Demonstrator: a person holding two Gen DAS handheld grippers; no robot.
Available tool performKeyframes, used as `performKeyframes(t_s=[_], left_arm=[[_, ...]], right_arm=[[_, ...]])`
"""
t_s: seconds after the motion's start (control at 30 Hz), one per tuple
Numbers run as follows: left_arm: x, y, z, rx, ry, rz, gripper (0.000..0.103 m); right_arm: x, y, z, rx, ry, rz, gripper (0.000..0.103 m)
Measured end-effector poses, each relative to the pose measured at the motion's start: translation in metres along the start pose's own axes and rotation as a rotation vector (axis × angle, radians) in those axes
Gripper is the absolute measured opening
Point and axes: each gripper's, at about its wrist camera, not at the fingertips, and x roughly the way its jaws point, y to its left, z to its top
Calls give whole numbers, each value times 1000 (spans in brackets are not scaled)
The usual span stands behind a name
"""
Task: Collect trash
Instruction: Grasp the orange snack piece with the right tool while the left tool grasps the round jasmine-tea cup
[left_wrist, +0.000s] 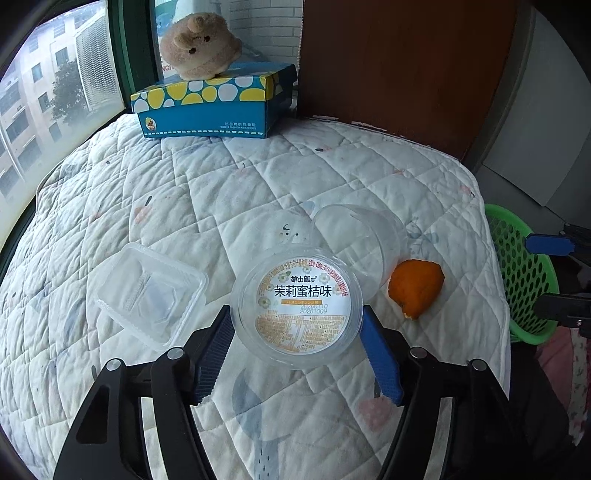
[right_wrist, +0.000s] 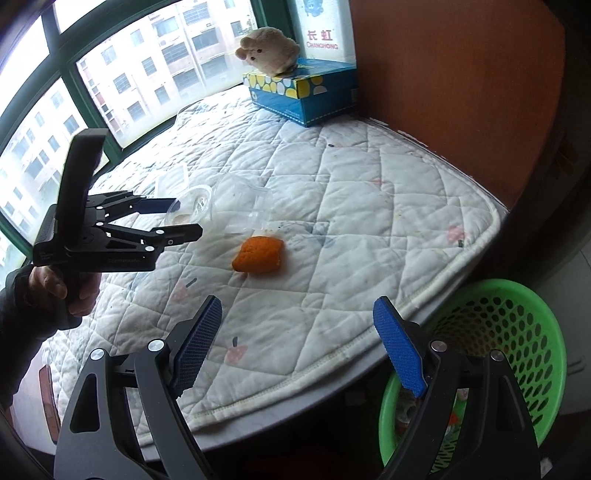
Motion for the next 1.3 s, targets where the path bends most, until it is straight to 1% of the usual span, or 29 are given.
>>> performKeyframes(t_s=[0.27, 0.47, 0.63, 0.73, 0.8, 0.83, 0.97, 1.17, 1.3], left_arm=[[-37, 15, -3, -35, -52, 5, 66], [-53, 29, -8, -74, -61, 33, 66], [-61, 36, -15, -92, -61, 50, 66], [-64, 37, -20, -101, -64, 54, 66], [-66, 38, -21, -104, -64, 56, 66], [-66, 38, -22, -106, -65, 56, 66], [-67, 36, -25, -108, -63, 57, 66], [-70, 24, -24, -101, -69, 44, 66], [-74, 8, -21, -80, -77, 32, 66]], right_arm=[[24, 17, 11, -20, 7, 13, 83], [50, 33, 19, -45, 17, 9, 74], [72, 41, 25, -53, 31, -11, 68], [84, 40, 26, -39, 50, -23, 61], [89, 39, 24, -28, 60, -28, 51], [90, 39, 23, -26, 60, -32, 49], [83, 39, 20, -32, 36, -40, 46], [62, 33, 13, -15, 19, -14, 45], [44, 27, 4, -6, 4, -10, 45]])
